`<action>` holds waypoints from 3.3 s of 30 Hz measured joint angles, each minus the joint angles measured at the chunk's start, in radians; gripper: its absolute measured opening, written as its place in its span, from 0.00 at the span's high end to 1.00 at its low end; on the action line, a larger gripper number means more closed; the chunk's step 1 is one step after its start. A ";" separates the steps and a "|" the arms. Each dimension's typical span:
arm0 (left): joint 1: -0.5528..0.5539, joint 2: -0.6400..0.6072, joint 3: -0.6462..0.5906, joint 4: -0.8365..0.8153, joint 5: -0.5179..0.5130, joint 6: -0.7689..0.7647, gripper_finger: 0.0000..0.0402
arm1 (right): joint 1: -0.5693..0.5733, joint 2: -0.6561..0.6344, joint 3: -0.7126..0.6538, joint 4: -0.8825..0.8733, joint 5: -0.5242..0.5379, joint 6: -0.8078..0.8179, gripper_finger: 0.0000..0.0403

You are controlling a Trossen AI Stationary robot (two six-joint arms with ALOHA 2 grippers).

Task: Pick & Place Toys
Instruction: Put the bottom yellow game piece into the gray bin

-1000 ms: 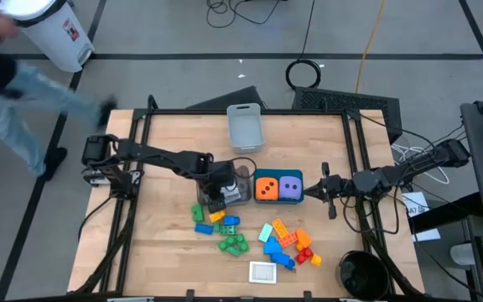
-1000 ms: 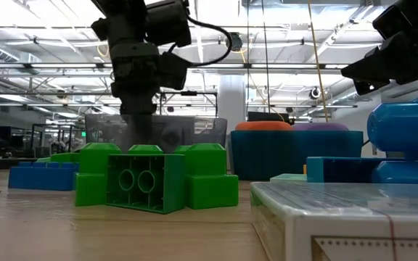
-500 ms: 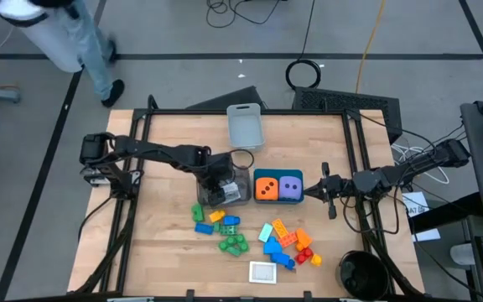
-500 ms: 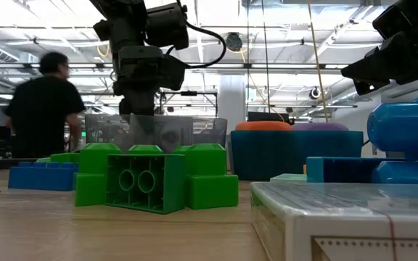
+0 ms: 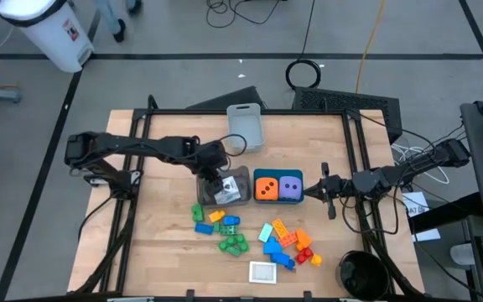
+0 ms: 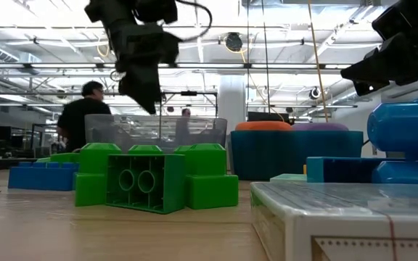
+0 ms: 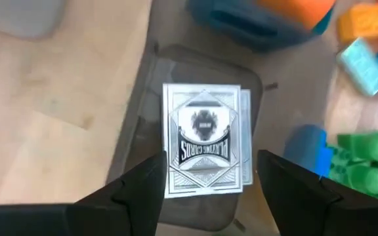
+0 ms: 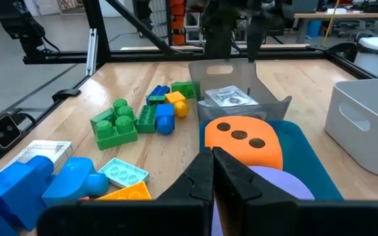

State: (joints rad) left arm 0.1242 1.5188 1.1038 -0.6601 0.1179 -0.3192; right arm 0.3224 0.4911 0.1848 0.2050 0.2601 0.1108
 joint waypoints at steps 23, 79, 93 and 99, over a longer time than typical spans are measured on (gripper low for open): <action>-0.385 -0.135 -0.142 0.496 -0.509 -0.031 0.39 | 0.000 0.005 0.000 0.025 -0.002 0.034 1.00; -0.564 -1.048 -1.062 0.949 -0.756 -0.075 0.39 | 0.419 0.828 0.706 -0.397 0.019 0.424 0.41; -0.563 -1.048 -1.062 0.954 -0.862 -0.083 0.39 | 0.487 0.944 0.750 -0.710 -0.264 0.794 0.44; -0.563 -1.048 -1.062 0.957 -0.872 -0.088 0.39 | 0.482 1.008 0.750 -0.708 -0.344 0.786 0.47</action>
State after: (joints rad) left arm -0.4389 0.4709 0.0418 0.2974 -0.7536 -0.4068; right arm 0.8044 1.4995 0.9348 -0.5027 -0.0837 0.8969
